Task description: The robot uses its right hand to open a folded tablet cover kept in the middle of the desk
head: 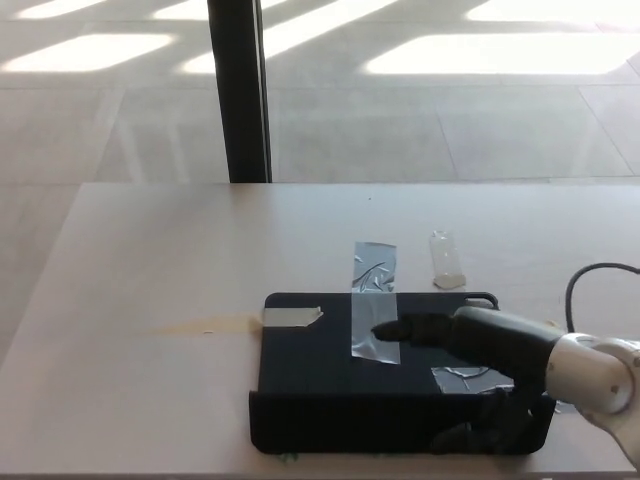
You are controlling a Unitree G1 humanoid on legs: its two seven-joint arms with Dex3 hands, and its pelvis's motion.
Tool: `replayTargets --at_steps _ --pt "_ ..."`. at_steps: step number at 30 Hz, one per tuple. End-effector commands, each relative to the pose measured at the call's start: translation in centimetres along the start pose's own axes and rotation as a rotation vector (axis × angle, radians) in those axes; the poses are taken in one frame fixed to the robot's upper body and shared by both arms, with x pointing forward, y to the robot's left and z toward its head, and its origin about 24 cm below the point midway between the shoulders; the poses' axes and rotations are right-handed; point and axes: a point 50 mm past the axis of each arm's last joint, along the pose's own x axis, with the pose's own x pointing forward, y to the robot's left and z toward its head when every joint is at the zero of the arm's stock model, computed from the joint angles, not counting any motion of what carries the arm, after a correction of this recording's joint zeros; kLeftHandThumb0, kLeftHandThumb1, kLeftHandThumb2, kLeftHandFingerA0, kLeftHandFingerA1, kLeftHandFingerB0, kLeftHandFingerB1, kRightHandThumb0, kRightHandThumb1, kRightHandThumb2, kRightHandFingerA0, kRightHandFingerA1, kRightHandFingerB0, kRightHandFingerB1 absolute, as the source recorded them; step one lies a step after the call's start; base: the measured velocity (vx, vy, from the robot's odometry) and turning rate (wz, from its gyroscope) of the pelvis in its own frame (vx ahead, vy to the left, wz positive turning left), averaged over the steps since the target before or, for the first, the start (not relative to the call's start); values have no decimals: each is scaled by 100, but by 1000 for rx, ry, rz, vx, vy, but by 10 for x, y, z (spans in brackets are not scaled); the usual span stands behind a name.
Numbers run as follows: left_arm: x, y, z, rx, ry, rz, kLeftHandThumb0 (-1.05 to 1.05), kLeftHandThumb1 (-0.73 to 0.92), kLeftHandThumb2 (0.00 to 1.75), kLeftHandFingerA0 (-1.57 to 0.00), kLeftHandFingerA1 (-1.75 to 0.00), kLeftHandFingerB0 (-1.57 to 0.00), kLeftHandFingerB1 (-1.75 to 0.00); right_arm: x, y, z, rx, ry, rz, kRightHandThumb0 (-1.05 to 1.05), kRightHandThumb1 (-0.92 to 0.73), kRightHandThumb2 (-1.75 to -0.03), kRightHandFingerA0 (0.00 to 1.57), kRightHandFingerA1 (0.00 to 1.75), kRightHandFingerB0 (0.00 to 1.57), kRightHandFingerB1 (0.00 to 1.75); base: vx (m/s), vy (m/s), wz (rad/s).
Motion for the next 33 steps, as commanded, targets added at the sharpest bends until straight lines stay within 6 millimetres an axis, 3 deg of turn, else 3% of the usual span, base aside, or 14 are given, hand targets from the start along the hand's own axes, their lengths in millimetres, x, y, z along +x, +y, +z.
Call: replayTargets --at_steps 1,3,4,5,10,11,13,14,15,16,18,19,20,33 --pt "0 10 9 -18 12 9 -54 56 55 -80 -83 -57 -66 9 20 -26 -266 420 397 -77 -45 -55 4 43 12 26 0 0 0" --pt "0 10 8 -23 15 6 -54 57 56 -81 -84 -57 -67 12 28 -28 -309 434 408 -65 -36 -84 0 49 8 33 0 0 0" --pt "0 9 9 -30 16 8 -60 39 87 -80 -85 -50 -69 14 31 -29 -355 440 431 -80 -47 -55 2 47 8 27 0 0 0" --pt "0 9 9 -30 13 5 -61 39 87 -80 -85 -52 -70 14 33 -29 -403 436 442 -73 -41 -86 3 47 8 25 0 0 0" --pt "1 7 13 -12 2 3 -54 57 55 -81 -81 -59 -66 23 41 -26 -444 470 478 -71 -39 -85 0 42 5 20 0 0 0" --pt "1 7 14 -13 -2 1 -61 39 87 -79 -84 -57 -72 24 46 -19 -448 443 473 -78 -44 -87 3 45 1 23 0 0 0" --pt "1 8 13 -7 -4 1 -61 39 87 -79 -83 -56 -71 24 53 -14 -500 427 473 -82 -47 -90 2 49 9 23 0 0 0" --pt "1 8 13 -9 -3 -2 -55 56 58 -75 -78 -58 -67 24 54 -13 -551 408 472 -39 -30 -93 7 55 0 50 0 0 0" --pt "1 8 12 -13 -2 -10 -54 57 58 -75 -78 -58 -66 22 57 -12 -591 387 477 -77 -45 -90 10 59 1 32 0 0 0" --pt "1 7 12 -18 0 -13 -60 39 87 -79 -83 -56 -71 22 61 -13 -526 415 489 -79 -47 -90 0 50 1 14 0 0 0" --pt "1 6 12 -24 1 -10 -60 39 87 -79 -83 -56 -71 24 63 -14 -454 456 497 -79 -47 -90 0 50 1 14 0 0 0" --pt "2 7 15 -26 -3 -6 -61 39 86 -79 -83 -58 -71 26 64 -13 -451 457 488 -82 -59 -59 6 49 1 27 0 0 0" --pt "2 7 17 -28 -6 3 -62 38 86 -80 -83 -58 -72 28 64 -11 -438 453 468 -80 -44 -90 4 51 5 19 0 0 0" --pt "1 13 19 -17 -14 6 -63 38 87 -79 -83 -51 -70 -31 89 15 -105 329 363 -89 -53 -66 8 51 10 23 0 0 0"
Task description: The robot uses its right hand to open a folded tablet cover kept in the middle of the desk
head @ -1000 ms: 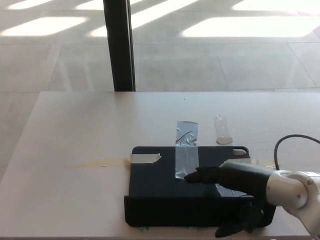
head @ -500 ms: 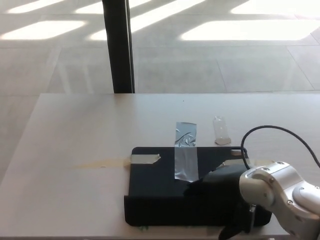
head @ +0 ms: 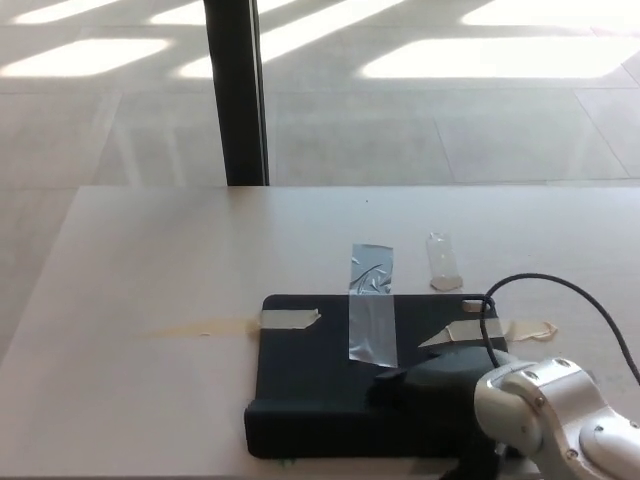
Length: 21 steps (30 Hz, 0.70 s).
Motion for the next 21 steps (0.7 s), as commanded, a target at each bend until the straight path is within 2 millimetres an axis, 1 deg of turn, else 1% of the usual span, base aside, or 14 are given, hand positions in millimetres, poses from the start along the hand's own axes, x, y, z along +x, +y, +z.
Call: replayTargets --at_steps 1,5,6,7,9,10,11,13,15,17,18,19,20,21 --pt "-1 15 10 -10 6 20 -63 38 87 -79 -83 -51 -70 -35 68 -1 211 66 242 -89 -53 -66 8 51 10 23 0 0 0" --pt "-1 15 10 -17 5 18 -62 38 86 -79 -84 -54 -71 -44 73 1 204 71 247 -91 -50 -73 7 52 10 20 0 0 0" --pt "-1 14 10 -21 10 19 -55 56 55 -79 -79 -56 -66 -56 76 2 212 67 249 -85 -49 -92 1 36 11 15 0 0 0" --pt "-1 15 10 -4 2 17 -62 39 87 -80 -83 -56 -71 -61 75 3 156 60 235 -84 -49 -94 1 38 9 19 0 0 0" --pt "-1 16 10 -5 1 21 -62 39 87 -80 -83 -56 -71 -67 74 5 150 48 229 -82 -47 -93 1 40 7 21 0 0 0" --pt "-1 16 11 -13 1 23 -55 56 55 -79 -79 -59 -68 -71 75 6 172 34 220 -81 -46 -91 3 41 2 23 0 0 0" --pt "-1 16 11 -4 0 23 -63 38 86 -80 -84 -56 -72 -77 75 8 174 27 217 -86 -60 -59 4 47 3 28 0 0 0" --pt "-1 16 12 -4 0 21 -62 38 86 -80 -84 -53 -71 -80 76 9 180 24 217 -86 -60 -58 4 49 2 29 0 0 0" --pt "-1 16 11 -11 -3 11 -63 38 86 -79 -83 -52 -70 -87 79 12 194 2 208 -89 -53 -64 6 51 7 25 0 0 0" --pt "-1 15 12 -16 -2 14 -56 55 58 -76 -78 -56 -66 -89 80 12 183 0 220 -83 -59 -59 6 45 4 27 0 0 0" --pt "-1 15 12 -16 -3 14 -61 39 87 -78 -83 -53 -70 -90 81 13 182 -2 224 -87 -50 -68 6 47 7 23 0 0 0" --pt "-1 14 13 -18 -2 15 -60 39 87 -78 -82 -53 -70 -91 82 13 185 -6 231 -83 -50 -91 1 50 12 25 0 0 0" --pt "-1 14 13 -18 -3 15 -56 55 57 -77 -78 -56 -67 -92 83 13 194 -6 235 -79 -46 -89 3 46 5 26 0 0 0" --pt "-1 14 14 -17 -6 14 -63 38 86 -79 -84 -52 -70 -93 85 14 207 -4 242 -79 -46 -88 4 47 5 25 0 0 0"
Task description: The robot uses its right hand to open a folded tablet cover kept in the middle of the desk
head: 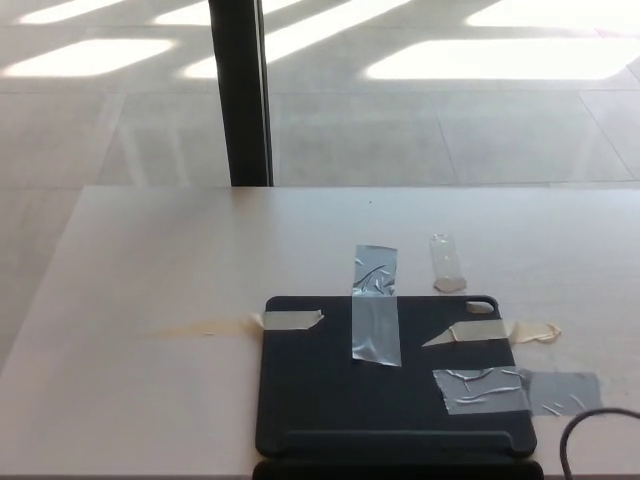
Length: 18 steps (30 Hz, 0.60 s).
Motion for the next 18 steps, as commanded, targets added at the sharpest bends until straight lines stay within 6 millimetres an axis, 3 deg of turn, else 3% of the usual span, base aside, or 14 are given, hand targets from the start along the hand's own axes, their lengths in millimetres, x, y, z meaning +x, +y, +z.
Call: replayTargets --at_steps 1,4,5,6,7,8,10,11,14,15,16,17,18 --pt "0 9 9 -18 3 13 -63 38 86 -80 -84 -54 -71 -8 15 -6 43 51 110 -76 -46 -91 13 55 0 32 0 0 0" --pt "1 7 11 -22 3 16 -63 39 86 -80 -84 -53 -70 -8 20 -4 38 57 94 -83 -50 -88 13 54 4 36 0 0 0" --pt "1 7 11 -23 1 14 -56 55 57 -78 -79 -55 -66 -8 22 -4 41 58 91 -40 -26 -92 5 53 0 50 0 0 0" --pt "1 7 12 -21 -1 9 -64 39 87 -79 -84 -53 -70 -8 24 -3 52 56 87 -40 -27 -93 5 53 0 50 0 0 0" --pt "1 7 12 -14 -4 7 -64 39 87 -79 -84 -54 -70 -9 27 -3 64 53 89 -40 -28 -94 5 53 0 50 0 0 0" --pt "1 7 12 -14 -6 6 -65 39 87 -79 -84 -57 -72 -10 30 -2 84 53 100 -85 -52 -90 13 54 4 39 0 0 0" --pt "0 7 11 -19 -6 5 -65 38 87 -79 -84 -57 -72 -11 35 -3 116 47 121 -79 -51 -95 19 58 0 38 0 0 0" --pt "0 7 11 -20 -5 2 -64 38 87 -79 -83 -56 -72 -12 37 -2 120 42 124 -84 -54 -91 12 53 4 37 0 0 0" --pt "0 7 11 -14 -3 6 -64 39 87 -79 -84 -56 -72 -14 41 -2 131 40 126 -84 -55 -93 12 54 4 36 0 0 0" --pt "0 7 10 -15 1 6 -64 39 87 -80 -84 -54 -71 -15 39 -3 128 39 121 -88 -66 -67 16 52 7 28 0 0 0" --pt "0 8 9 -24 3 7 -63 38 87 -79 -83 -54 -71 -18 29 -5 171 26 82 -80 -54 -95 8 54 0 32 0 0 0" --pt "0 8 10 -18 5 9 -64 39 87 -80 -84 -54 -71 -21 20 -7 200 26 61 -81 -69 -63 9 48 7 23 0 0 0" --pt "0 8 9 -13 5 12 -65 39 87 -81 -83 -55 -71 -23 15 -8 210 22 42 -85 -56 -94 3 51 11 23 0 0 0"
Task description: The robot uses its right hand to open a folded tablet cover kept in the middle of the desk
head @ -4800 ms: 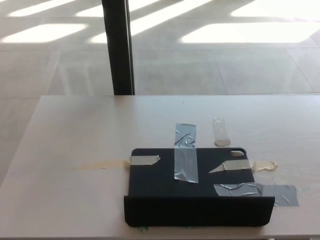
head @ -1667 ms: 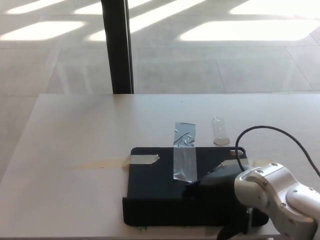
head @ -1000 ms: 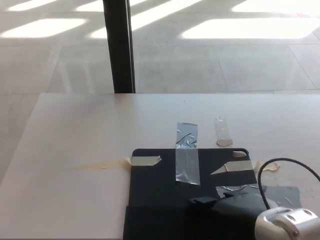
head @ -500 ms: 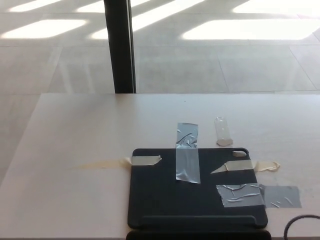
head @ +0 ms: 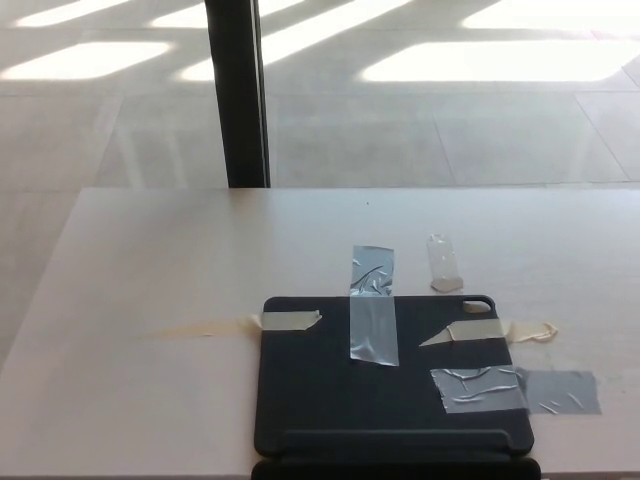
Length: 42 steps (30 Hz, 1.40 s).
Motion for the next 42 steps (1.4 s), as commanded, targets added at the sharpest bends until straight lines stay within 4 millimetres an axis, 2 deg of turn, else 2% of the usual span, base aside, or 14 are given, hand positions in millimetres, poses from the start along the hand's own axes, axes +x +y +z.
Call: replayTargets --at_steps 1,4,5,8,9,13,20,25,27,29,30,36,39,42 --pt "-1 7 2 6 9 16 -64 39 87 -81 -84 -55 -71 -18 -32 -1 86 -38 -119 -78 -52 -93 13 56 0 32 0 0 0" --pt "-2 9 0 13 13 21 -64 39 87 -81 -84 -54 -71 -30 -51 -4 88 -51 -194 -39 -40 -99 4 53 0 50 0 0 0" --pt "-2 9 0 9 14 20 -63 38 86 -80 -85 -52 -70 -36 -62 -7 111 -67 -242 -75 -55 -87 19 56 8 42 0 0 0" --pt "-2 11 -2 -5 16 18 -63 38 86 -79 -84 -52 -70 -57 -94 -23 169 -82 -391 -75 -55 -89 24 54 11 42 0 0 0" --pt "-3 11 -2 0 16 21 -63 38 87 -79 -83 -54 -71 -72 -112 -34 237 -66 -472 -72 -68 -61 32 45 19 28 0 0 0" --pt "-3 13 -3 8 17 19 -62 39 87 -79 -84 -56 -71 -121 -152 -68 428 -73 -748 -71 -51 -86 30 54 18 42 0 0 0" --pt "-4 15 -4 13 24 29 -61 40 87 -79 -83 -57 -71 -177 -159 -136 807 -147 -1069 -49 -77 -65 17 54 8 30 0 0 0" --pt "-3 12 -4 10 28 19 -62 39 87 -79 -83 -54 -70 -190 -121 -210 1130 -108 -1314 -69 -48 -84 46 55 29 45 0 0 0" --pt "-3 13 -5 3 29 21 -61 39 87 -79 -83 -56 -71 -197 -96 -237 1225 5 -1403 -79 -46 -67 95 135 36 38 0 0 0" --pt "-3 12 -6 5 33 20 -62 39 87 -79 -83 -57 -72 -202 -56 -264 1344 162 -1532 -77 -56 -58 89 106 32 39 0 0 0" --pt "-3 12 -7 -3 36 18 -61 39 87 -78 -83 -55 -71 -203 -43 -272 1374 211 -1557 -81 -48 -85 96 127 25 49 0 0 0" --pt "-4 13 -9 17 39 27 -62 40 88 -80 -84 -59 -72 -207 21 -296 1536 339 -1775 -80 -57 -63 99 158 23 48 0 0 0" --pt "-4 14 -9 17 40 27 -63 40 88 -81 -83 -56 -71 -207 45 -302 1605 394 -1888 -79 -64 -62 101 141 24 48 0 0 0" --pt "-4 14 -10 8 44 26 -63 39 87 -81 -83 -58 -72 -201 73 -309 1736 373 -2017 -80 -67 -60 34 61 17 52 0 0 0"
